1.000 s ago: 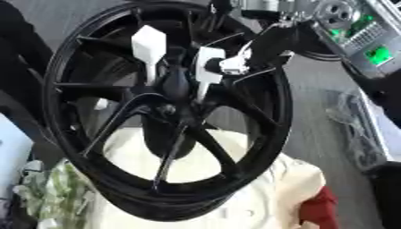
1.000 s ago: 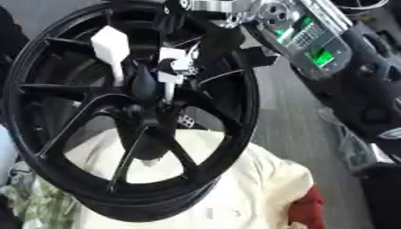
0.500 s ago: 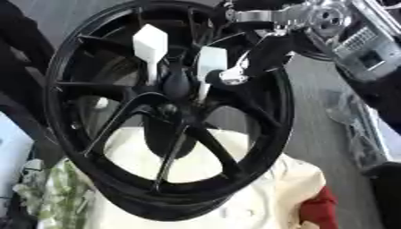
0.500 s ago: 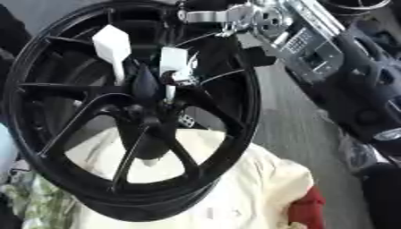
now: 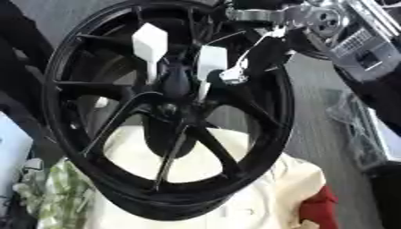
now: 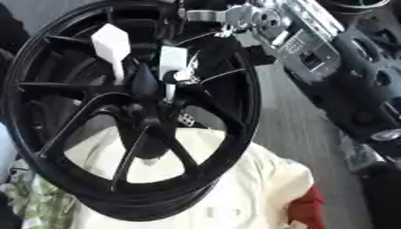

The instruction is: Pull the pin out of the wheel hub.

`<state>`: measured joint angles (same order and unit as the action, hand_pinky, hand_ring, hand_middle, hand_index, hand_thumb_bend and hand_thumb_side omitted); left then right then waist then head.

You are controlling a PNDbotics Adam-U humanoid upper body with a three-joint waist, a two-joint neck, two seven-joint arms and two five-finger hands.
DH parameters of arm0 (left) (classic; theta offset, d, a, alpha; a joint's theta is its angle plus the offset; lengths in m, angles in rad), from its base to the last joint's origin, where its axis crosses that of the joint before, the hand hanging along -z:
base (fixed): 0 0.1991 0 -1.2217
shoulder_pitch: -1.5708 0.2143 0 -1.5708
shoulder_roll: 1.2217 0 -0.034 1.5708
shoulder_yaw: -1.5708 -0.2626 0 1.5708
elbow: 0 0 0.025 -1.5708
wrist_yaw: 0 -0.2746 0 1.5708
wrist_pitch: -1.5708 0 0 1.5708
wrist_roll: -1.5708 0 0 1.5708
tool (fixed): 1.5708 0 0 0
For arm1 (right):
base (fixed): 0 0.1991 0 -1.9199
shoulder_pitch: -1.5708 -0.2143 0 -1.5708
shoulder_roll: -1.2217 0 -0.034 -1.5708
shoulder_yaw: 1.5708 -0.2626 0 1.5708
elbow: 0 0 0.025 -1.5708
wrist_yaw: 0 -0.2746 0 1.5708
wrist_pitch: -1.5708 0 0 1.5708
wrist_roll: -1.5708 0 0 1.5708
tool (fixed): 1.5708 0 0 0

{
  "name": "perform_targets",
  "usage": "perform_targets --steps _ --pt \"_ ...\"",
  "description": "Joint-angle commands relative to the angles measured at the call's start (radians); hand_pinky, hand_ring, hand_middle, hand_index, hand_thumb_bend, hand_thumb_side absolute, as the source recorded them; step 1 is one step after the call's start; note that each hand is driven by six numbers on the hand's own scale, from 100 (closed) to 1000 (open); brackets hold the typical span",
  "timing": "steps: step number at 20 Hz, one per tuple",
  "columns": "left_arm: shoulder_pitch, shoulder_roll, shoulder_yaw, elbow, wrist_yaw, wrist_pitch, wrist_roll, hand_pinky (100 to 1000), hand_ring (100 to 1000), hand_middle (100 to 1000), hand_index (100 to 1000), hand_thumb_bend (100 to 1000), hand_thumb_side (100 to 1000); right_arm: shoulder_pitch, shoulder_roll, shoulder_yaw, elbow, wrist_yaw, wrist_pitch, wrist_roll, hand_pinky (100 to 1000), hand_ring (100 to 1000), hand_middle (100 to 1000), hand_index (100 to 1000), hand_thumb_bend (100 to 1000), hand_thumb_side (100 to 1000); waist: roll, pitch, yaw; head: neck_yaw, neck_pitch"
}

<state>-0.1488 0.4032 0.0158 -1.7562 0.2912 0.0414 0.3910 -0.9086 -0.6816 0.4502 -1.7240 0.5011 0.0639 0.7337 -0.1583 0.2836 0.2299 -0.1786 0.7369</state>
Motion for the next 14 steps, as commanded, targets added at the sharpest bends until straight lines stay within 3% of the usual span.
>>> perform_targets --steps 1,14 --pt "-0.004 0.01 0.007 -0.012 -0.002 -0.001 -0.002 830 762 703 744 353 665 -0.005 -0.015 -0.013 -0.003 0.011 -0.002 -0.006 871 802 728 853 400 536 0.007 -0.012 0.002 -0.004 -0.004" --pt "-0.006 0.008 0.008 -0.013 -0.004 0.0 -0.002 832 762 702 743 350 667 0.003 -0.014 -0.012 0.01 0.018 -0.017 -0.02 860 789 682 827 357 480 0.007 -0.004 0.007 -0.009 -0.008"
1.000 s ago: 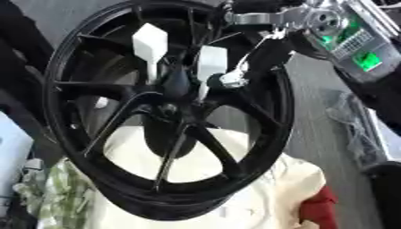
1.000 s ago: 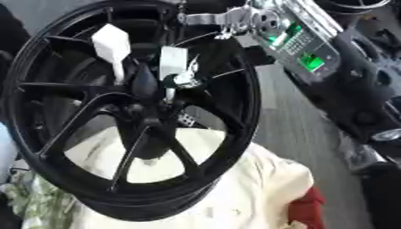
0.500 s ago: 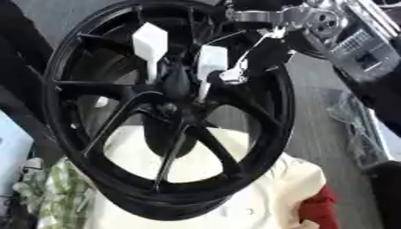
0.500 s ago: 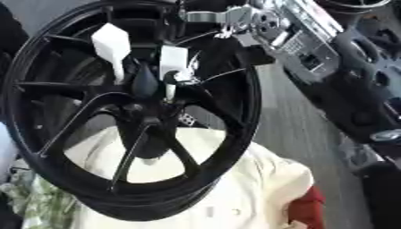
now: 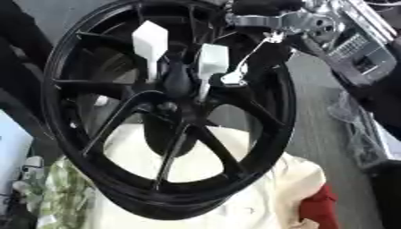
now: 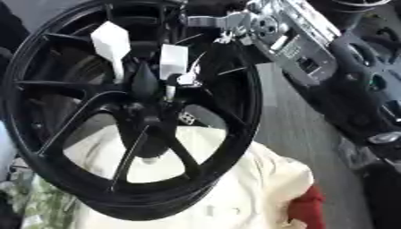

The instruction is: Pull the pin out of the wheel hub.

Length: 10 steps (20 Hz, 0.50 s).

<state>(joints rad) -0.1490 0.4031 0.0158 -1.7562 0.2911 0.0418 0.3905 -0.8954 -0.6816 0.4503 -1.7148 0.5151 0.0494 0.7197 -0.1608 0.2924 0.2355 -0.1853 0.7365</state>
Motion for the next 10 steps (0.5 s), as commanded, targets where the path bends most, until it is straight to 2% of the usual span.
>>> perform_targets --steps 1,10 --pt "-0.006 0.008 0.007 -0.013 -0.004 -0.001 -0.001 832 762 702 744 350 668 -0.01 -0.013 -0.013 0.002 0.002 -0.001 -0.009 860 788 676 823 349 475 0.009 -0.012 0.001 -0.002 -0.008" --pt "-0.007 0.006 0.005 -0.012 -0.006 0.001 -0.006 834 764 702 743 346 671 -0.008 -0.011 -0.013 0.009 0.001 0.016 -0.026 849 775 630 789 308 431 0.009 -0.008 0.002 -0.003 -0.012"
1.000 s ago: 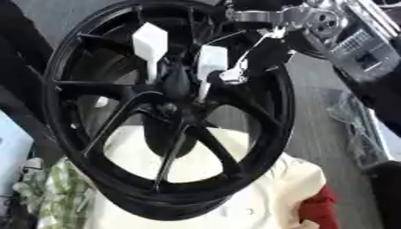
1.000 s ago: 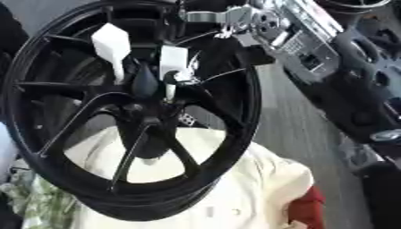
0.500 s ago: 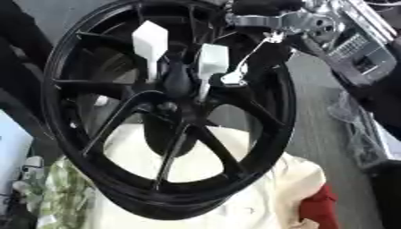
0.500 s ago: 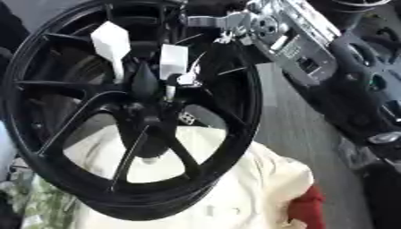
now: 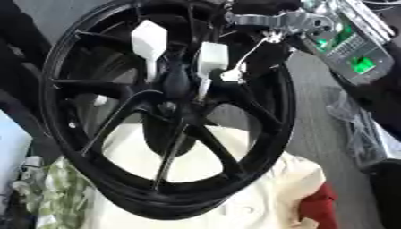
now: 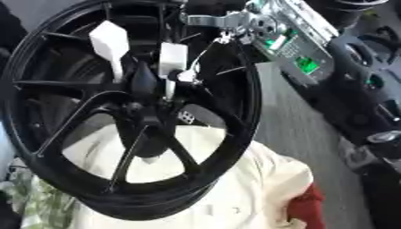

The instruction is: Pull the pin out of the wheel hub.

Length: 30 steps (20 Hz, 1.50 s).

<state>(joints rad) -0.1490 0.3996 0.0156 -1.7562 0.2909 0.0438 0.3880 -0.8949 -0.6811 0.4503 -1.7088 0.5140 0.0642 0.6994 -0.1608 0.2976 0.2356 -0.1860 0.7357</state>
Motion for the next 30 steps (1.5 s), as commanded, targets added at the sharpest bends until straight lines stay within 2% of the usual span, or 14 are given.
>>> perform_targets --steps 1,10,16,18,21,23,24,25,30 --pt "-0.007 0.009 0.005 -0.011 -0.006 -0.001 -0.003 834 764 702 743 345 672 -0.008 -0.011 -0.012 0.005 0.002 0.001 -0.006 847 772 620 782 302 426 0.009 -0.012 0.001 -0.003 -0.011" --pt "-0.006 0.007 0.005 -0.009 -0.006 -0.001 -0.004 836 765 702 739 344 673 -0.008 -0.008 -0.013 0.004 -0.022 0.018 -0.031 831 732 524 709 246 356 0.009 -0.011 0.002 -0.003 -0.009" --pt "-0.005 0.006 0.004 -0.007 -0.008 0.0 -0.007 837 766 703 737 343 676 -0.009 -0.009 -0.016 -0.007 -0.065 0.048 -0.071 814 678 460 642 105 256 0.008 -0.012 0.002 -0.004 -0.012" --pt "-0.005 0.006 0.005 -0.007 -0.008 0.0 -0.007 837 766 703 737 342 675 -0.009 -0.011 -0.015 -0.011 -0.077 0.056 -0.079 810 666 445 625 100 237 0.008 -0.012 0.001 -0.007 -0.013" --pt "-0.006 0.007 0.005 -0.008 -0.008 -0.001 -0.005 838 766 703 736 341 675 -0.008 -0.013 -0.016 -0.015 -0.091 0.063 -0.082 802 631 381 556 116 108 0.009 -0.013 0.0 -0.014 -0.011" --pt "-0.006 0.006 0.006 -0.008 -0.007 0.0 -0.005 838 766 703 736 341 676 -0.008 -0.014 -0.017 -0.015 -0.101 0.07 -0.082 799 623 359 533 125 118 0.009 -0.013 0.0 -0.019 -0.01" --pt "-0.006 0.006 0.005 -0.007 -0.006 0.0 -0.005 838 766 703 736 341 676 -0.008 -0.014 -0.018 -0.015 -0.103 0.074 -0.084 793 609 323 497 130 169 0.009 -0.013 0.0 -0.021 -0.01" --pt "-0.006 0.006 0.005 -0.007 -0.006 0.0 -0.005 838 766 703 736 340 676 -0.009 -0.015 -0.018 -0.015 -0.105 0.08 -0.086 790 602 308 484 119 181 0.009 -0.013 -0.001 -0.024 -0.009" --pt "-0.006 0.006 0.004 -0.007 -0.006 0.0 -0.006 838 766 703 736 338 677 -0.013 -0.019 -0.028 -0.025 -0.121 0.1 -0.097 783 587 276 455 119 214 0.01 -0.014 -0.001 -0.029 -0.01"
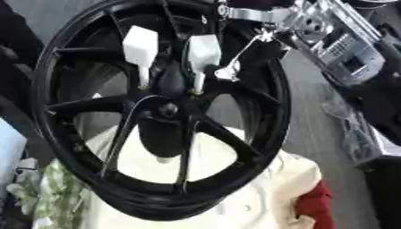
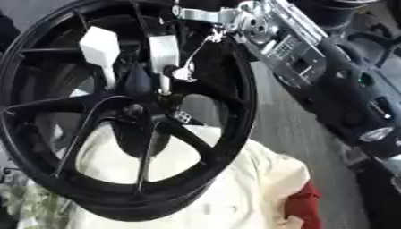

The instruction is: Pull the pin out of the wheel hub.

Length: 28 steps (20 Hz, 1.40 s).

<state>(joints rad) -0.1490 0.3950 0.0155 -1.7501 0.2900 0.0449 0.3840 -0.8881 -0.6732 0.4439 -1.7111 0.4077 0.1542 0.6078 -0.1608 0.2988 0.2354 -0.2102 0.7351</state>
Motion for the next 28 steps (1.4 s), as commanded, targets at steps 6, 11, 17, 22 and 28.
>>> perform_targets --steps 6,11,17,22,28 --pt "-0.004 0.01 0.006 -0.012 -0.006 -0.001 -0.002 839 767 703 736 336 679 -0.022 -0.035 -0.057 -0.045 -0.066 0.03 0.005 786 577 259 442 110 218 0.01 -0.016 -0.002 -0.004 -0.007" --pt "-0.005 0.012 0.006 -0.013 -0.006 -0.001 -0.002 840 767 703 736 334 679 -0.028 -0.051 -0.093 -0.077 -0.118 0.055 0.008 787 571 248 435 100 212 0.01 -0.018 -0.006 -0.003 -0.005" --pt "-0.004 0.012 0.004 -0.012 -0.006 0.0 -0.005 841 769 703 737 333 681 -0.031 -0.059 -0.117 -0.104 -0.162 0.087 -0.001 787 563 236 425 102 213 0.012 -0.017 -0.008 -0.007 -0.01" --pt "-0.004 0.012 0.006 -0.013 -0.006 0.001 -0.006 841 769 703 736 333 680 -0.031 -0.069 -0.169 -0.14 -0.226 0.122 -0.04 795 558 229 424 100 169 0.014 -0.02 -0.012 -0.009 -0.009" --pt "0.005 0.017 0.015 -0.016 -0.007 -0.002 0.004 842 769 704 736 332 676 0.033 -0.184 -0.349 -0.199 -0.413 0.188 -0.213 804 552 224 424 100 100 0.019 -0.035 -0.041 0.007 0.001"
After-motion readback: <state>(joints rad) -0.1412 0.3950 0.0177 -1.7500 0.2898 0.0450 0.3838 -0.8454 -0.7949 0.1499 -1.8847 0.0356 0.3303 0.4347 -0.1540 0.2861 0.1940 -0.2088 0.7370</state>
